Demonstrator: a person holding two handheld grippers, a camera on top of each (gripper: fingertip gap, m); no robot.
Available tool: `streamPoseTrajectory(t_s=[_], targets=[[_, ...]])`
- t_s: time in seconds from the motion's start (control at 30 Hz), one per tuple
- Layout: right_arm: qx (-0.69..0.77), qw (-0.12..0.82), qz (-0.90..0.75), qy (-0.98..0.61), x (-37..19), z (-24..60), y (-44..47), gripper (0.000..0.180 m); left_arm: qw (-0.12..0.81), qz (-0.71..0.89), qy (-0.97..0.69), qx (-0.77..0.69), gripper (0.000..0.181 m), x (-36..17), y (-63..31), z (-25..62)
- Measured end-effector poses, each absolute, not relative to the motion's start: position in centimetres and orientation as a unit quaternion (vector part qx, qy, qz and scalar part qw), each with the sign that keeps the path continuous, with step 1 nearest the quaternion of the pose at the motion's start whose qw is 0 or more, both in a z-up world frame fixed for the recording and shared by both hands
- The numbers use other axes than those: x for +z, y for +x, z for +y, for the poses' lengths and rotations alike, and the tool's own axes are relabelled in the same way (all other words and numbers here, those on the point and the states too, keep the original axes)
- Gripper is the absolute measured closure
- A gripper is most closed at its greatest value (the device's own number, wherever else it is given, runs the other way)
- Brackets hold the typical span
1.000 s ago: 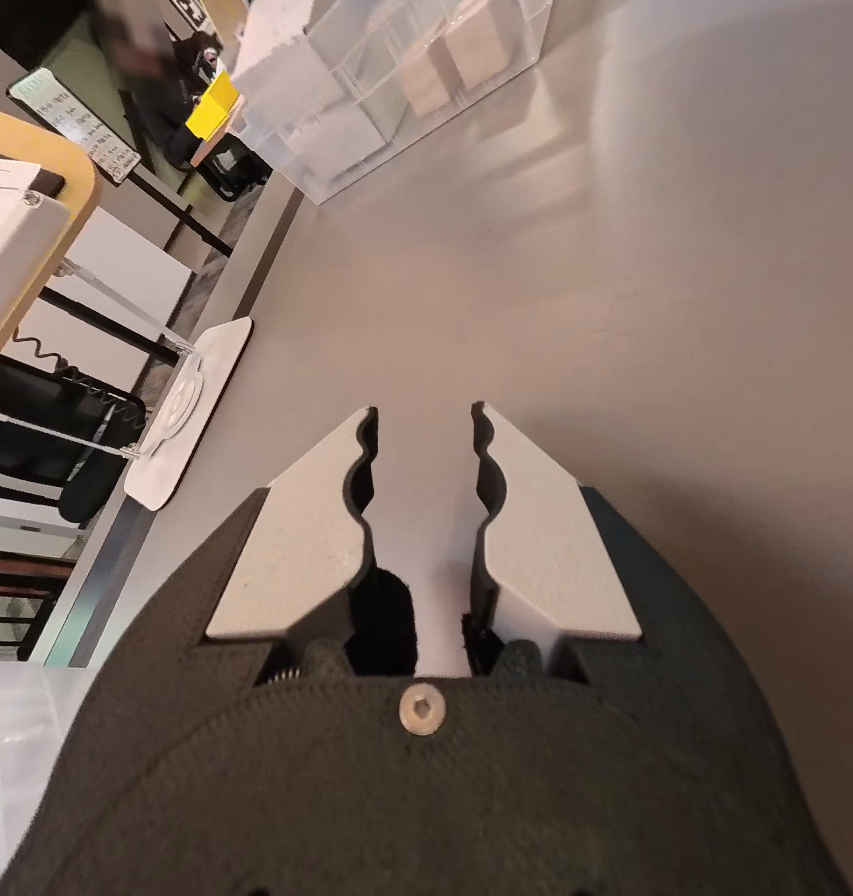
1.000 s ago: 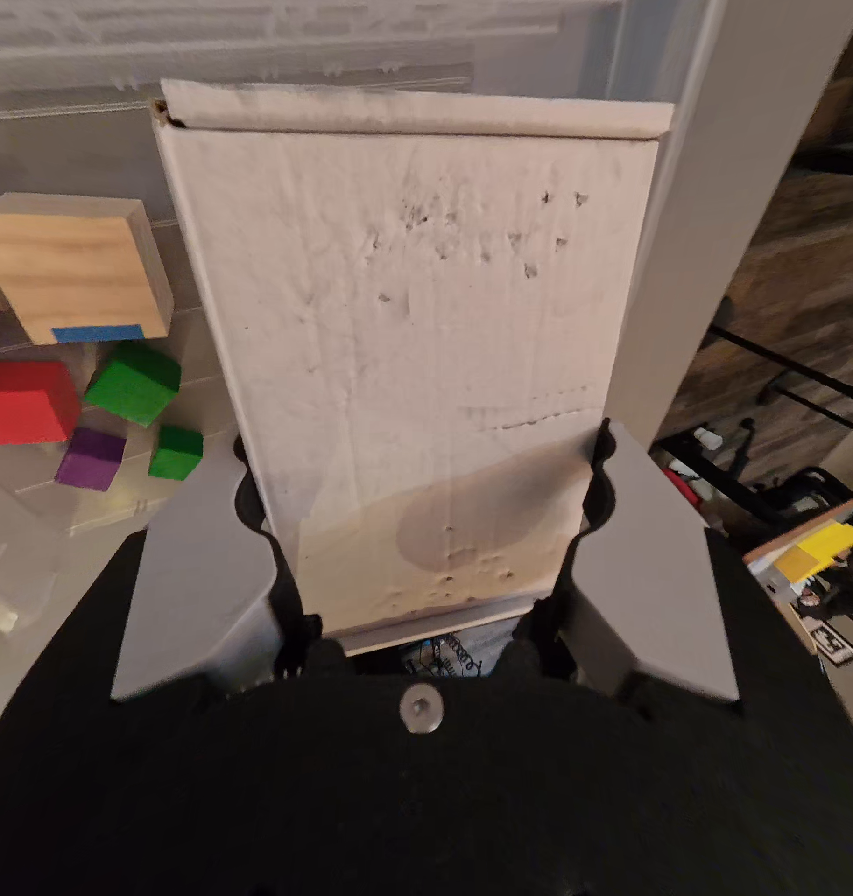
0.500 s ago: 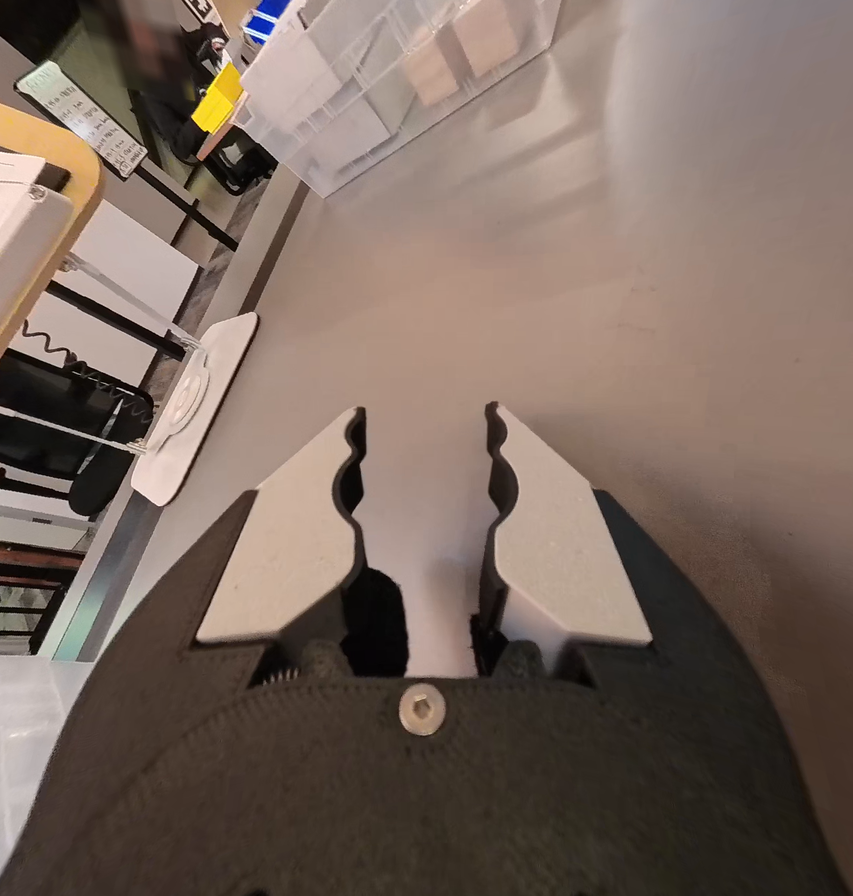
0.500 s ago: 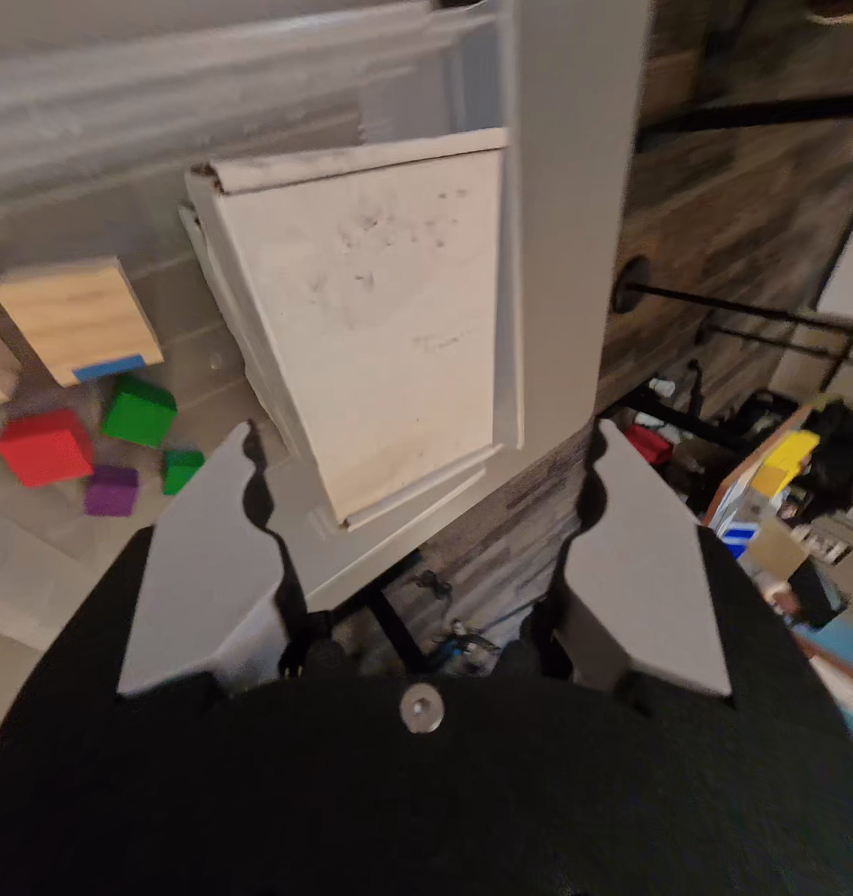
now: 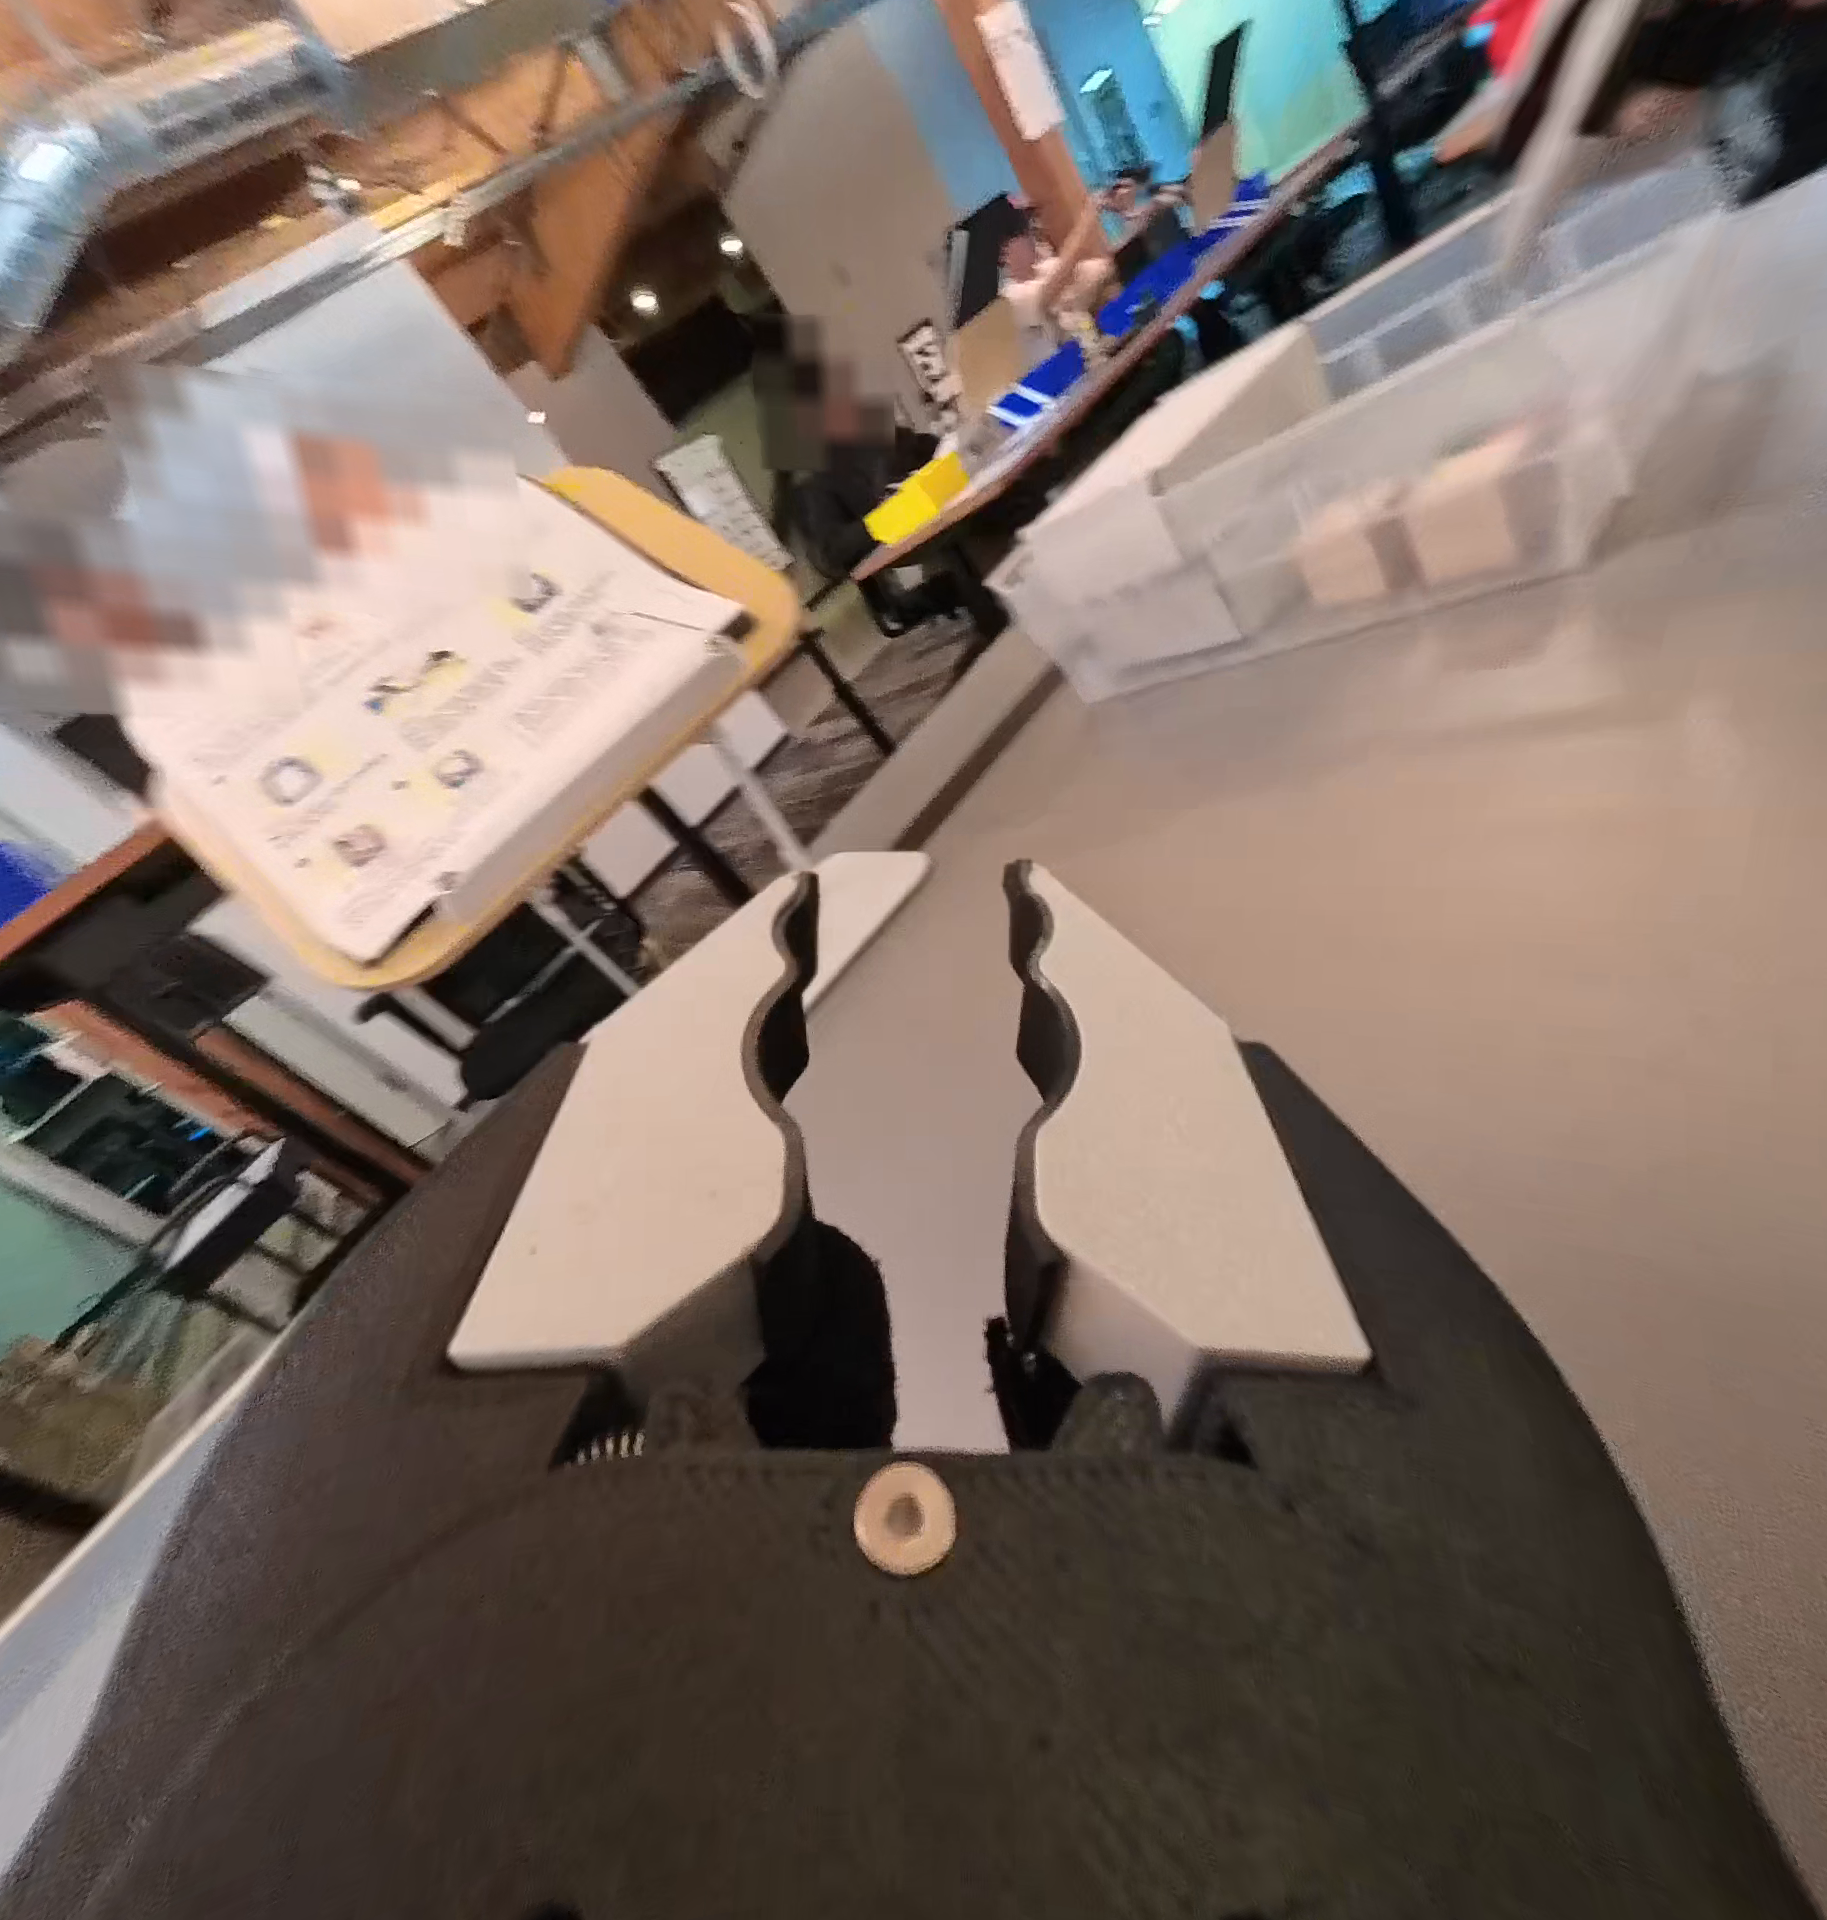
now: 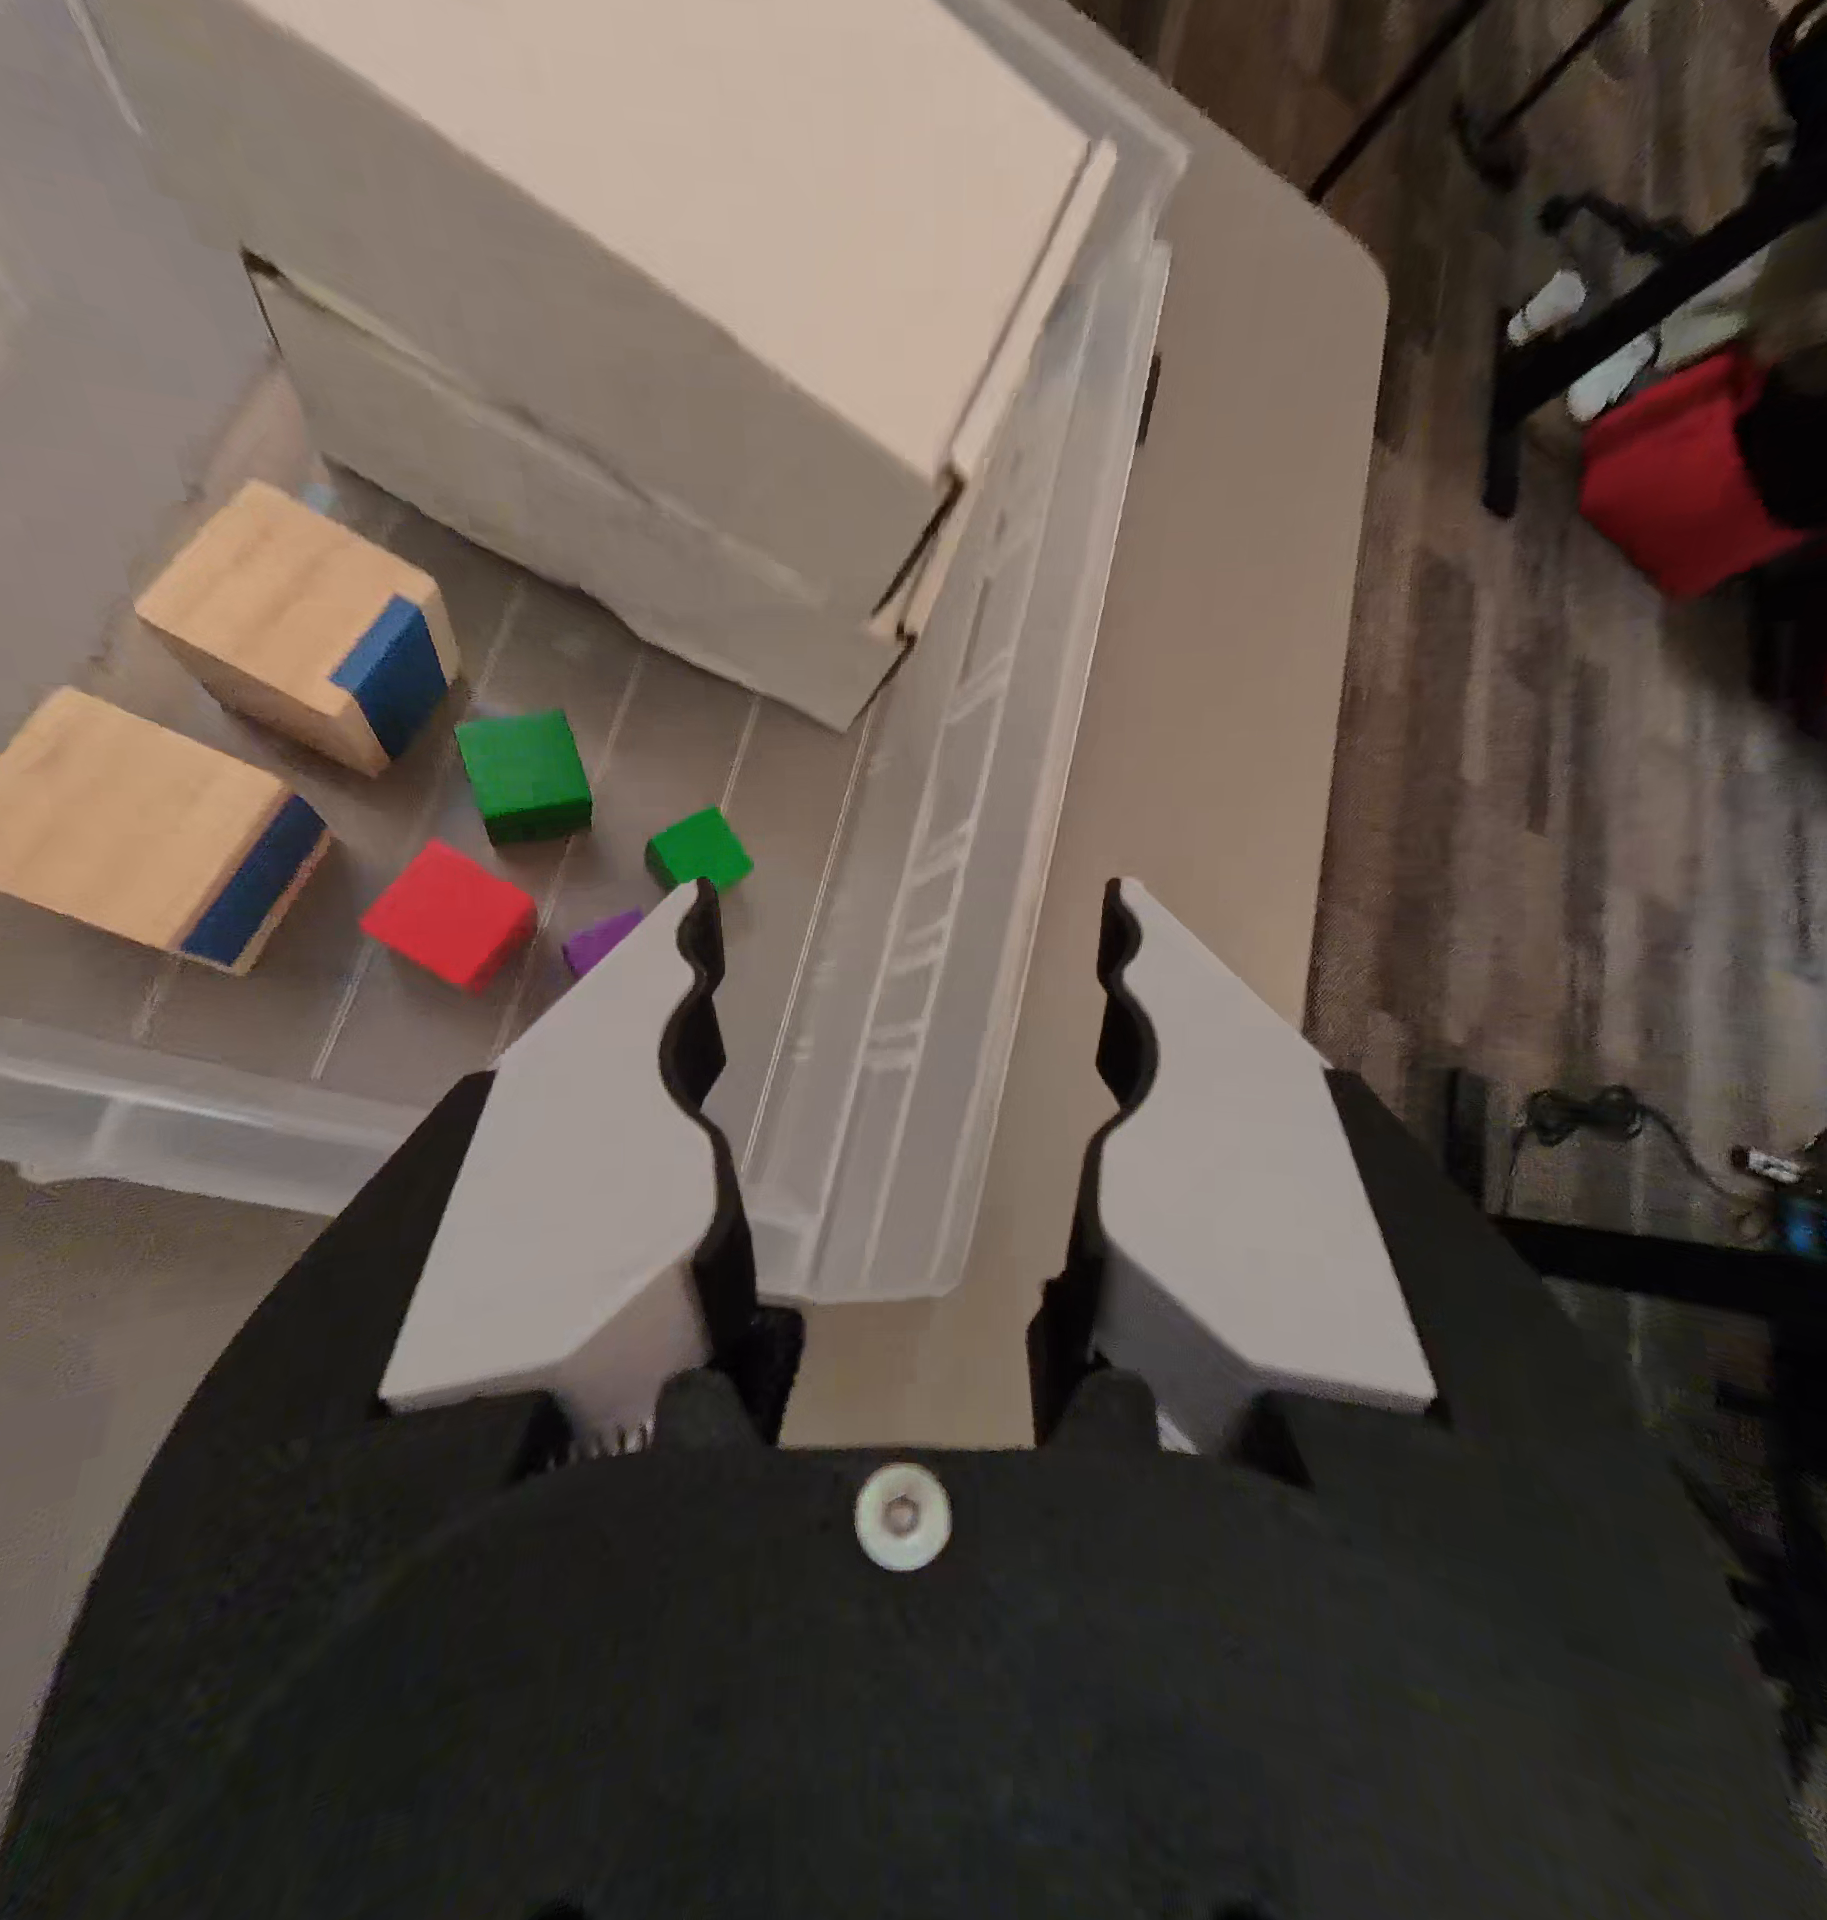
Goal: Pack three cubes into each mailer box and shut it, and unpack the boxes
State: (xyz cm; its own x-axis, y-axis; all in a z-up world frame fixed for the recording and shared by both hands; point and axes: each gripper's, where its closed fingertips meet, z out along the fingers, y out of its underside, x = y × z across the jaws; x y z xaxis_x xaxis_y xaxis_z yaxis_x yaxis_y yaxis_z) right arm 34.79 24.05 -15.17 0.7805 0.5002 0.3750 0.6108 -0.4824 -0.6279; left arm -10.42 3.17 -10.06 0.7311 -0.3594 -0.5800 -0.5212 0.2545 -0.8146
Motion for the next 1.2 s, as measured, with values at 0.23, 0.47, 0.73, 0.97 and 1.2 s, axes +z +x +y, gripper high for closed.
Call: streamPoseTrajectory(t_s=[0.23,0.47,0.73,0.97,1.2], targets=[[-0.029,0.403,-0.277,-0.872,-17.5,23.8,36.4,0.113,0.717,0.252,-0.624,0.18,0.135,-3.5,-21.6,2.7],[0.016,0.416,-0.259,-0.871,-18.8,24.5,36.1,0.171,0.577,0.133,-0.757,0.276,0.134,-4.7,-36.5,-0.7],[0.058,0.425,-0.226,-0.874,-18.8,23.8,35.7,0.176,0.483,0.024,-0.853,0.196,0.1,-13.7,-45.7,-3.1],[0.072,0.422,-0.229,-0.875,-18.8,21.7,34.9,0.175,0.481,-0.003,-0.862,0.159,0.137,-17.9,-47.3,-2.1],[0.086,0.426,-0.233,-0.87,-18.8,20.0,33.3,0.176,0.522,-0.051,-0.847,0.089,0.177,-18.2,-47.0,-1.1]])
